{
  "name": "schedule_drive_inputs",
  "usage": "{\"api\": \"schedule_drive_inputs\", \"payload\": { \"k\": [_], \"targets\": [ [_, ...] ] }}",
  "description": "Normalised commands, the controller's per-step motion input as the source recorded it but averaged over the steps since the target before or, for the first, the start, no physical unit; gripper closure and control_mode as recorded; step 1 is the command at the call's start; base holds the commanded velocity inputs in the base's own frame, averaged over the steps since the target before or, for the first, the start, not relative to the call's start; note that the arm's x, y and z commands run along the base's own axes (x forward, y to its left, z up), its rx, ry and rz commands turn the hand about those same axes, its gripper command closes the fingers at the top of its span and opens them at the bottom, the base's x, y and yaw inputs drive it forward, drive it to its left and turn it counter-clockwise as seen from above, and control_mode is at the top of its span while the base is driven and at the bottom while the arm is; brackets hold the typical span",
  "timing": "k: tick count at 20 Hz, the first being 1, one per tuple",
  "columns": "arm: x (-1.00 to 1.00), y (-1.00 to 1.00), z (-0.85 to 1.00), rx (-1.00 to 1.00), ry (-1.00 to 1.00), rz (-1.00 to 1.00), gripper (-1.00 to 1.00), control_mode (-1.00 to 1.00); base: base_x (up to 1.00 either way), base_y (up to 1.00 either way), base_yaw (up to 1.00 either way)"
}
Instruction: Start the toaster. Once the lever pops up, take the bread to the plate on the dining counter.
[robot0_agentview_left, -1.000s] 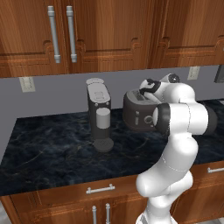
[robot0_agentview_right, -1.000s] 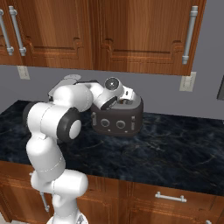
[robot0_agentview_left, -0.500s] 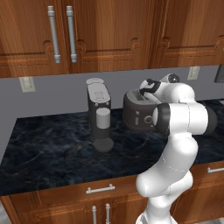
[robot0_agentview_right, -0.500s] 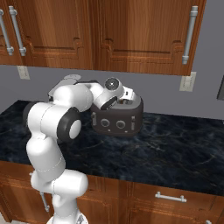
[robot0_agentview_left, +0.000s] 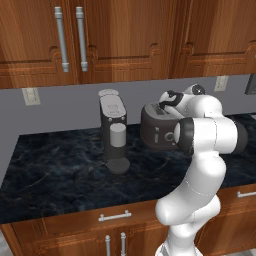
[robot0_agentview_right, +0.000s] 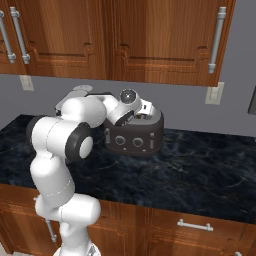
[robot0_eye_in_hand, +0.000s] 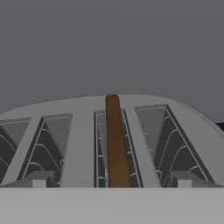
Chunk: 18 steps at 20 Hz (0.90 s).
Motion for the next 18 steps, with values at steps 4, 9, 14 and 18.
{"api": "schedule_drive_inputs", "payload": {
  "k": [4,9,14,18],
  "targets": [
    [0.00,0.00,0.00,0.00,0.00,0.00,1.00,-1.00,0.00,0.00,0.00],
    [0.00,0.00,0.00,0.00,0.00,0.00,1.00,-1.00,0.00,0.00,0.00],
    [0.00,0.00,0.00,0.00,0.00,0.00,1.00,-1.00,0.00,0.00,0.00],
    [0.00,0.00,0.00,0.00,0.00,0.00,1.00,-1.00,0.00,0.00,0.00]
  ]
}}
